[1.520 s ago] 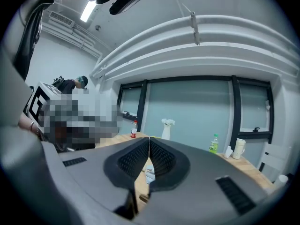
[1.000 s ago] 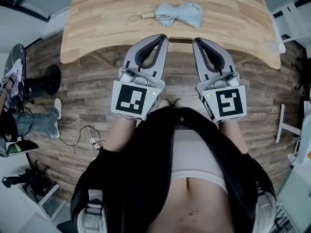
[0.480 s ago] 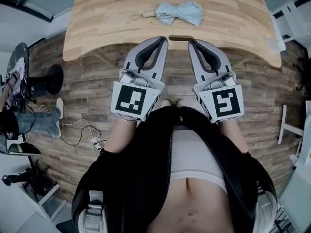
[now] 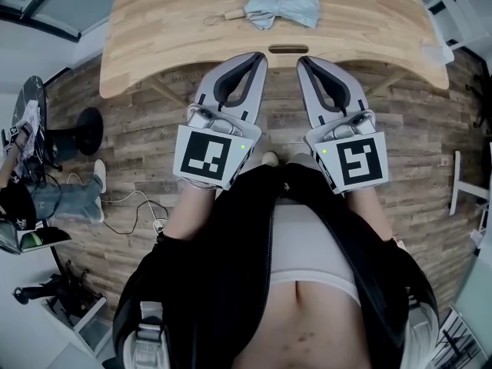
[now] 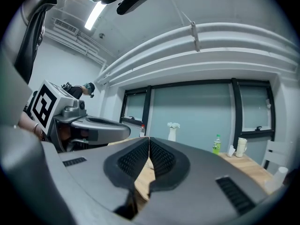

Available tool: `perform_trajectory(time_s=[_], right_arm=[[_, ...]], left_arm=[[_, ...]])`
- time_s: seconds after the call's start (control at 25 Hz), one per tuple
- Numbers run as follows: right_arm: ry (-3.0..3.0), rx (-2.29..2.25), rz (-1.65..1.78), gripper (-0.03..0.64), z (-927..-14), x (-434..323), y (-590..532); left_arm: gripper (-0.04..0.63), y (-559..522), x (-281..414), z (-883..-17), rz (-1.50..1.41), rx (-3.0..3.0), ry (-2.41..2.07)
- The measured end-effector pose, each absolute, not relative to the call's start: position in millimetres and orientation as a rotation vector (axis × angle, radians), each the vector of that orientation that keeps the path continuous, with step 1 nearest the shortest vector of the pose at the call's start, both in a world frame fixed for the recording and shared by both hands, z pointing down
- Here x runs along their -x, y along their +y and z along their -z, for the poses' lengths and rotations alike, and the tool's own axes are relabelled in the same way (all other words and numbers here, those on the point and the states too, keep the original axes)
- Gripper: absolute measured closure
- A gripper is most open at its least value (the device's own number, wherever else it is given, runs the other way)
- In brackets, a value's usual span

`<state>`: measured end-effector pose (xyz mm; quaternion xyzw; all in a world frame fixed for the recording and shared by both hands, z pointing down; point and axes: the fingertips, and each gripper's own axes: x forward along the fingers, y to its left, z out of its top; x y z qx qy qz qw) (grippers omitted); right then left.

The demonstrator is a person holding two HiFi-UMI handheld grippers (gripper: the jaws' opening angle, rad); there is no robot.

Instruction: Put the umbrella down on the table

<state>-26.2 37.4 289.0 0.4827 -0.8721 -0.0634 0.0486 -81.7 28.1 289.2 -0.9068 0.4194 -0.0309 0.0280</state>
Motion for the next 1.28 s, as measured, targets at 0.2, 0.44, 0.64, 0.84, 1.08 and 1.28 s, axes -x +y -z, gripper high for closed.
perform_trajectory(time_s=[0.2,0.44,0.64,0.84,1.08,1.28], right_arm=[[-2.656,-1.491,0.207,0.588,-284.1,25.3,52.2],[-2.648,-1.507,0.241,0.589,-277.7,11.6,74.1],[-2.642,-1.535,0.211,0.589,-277.8,-5.3,106.3],[-2.642,-1.544,0.164,0.589,-283.9,-27.4,145.8],[-2.643,-1.543,0.186,0.591,-287.4,-50.5,192.0],[-2.63,-1.52,0.174,0.591,-293.3,-62.2,227.6]], left_arm=[[0.588,43.8,78.4,-287.1,0.106,2.803,1.285],[0.588,66.9,67.3,-282.7,0.097,2.795,1.308],[0.588,100.2,48.5,-286.7,0.101,2.797,1.333],[0.588,138.5,28.1,-289.3,0.083,2.798,1.364],[0.588,186.0,8.1,-295.3,0.078,2.798,1.386],[0.588,219.5,-4.9,-297.2,0.086,2.79,1.396]])
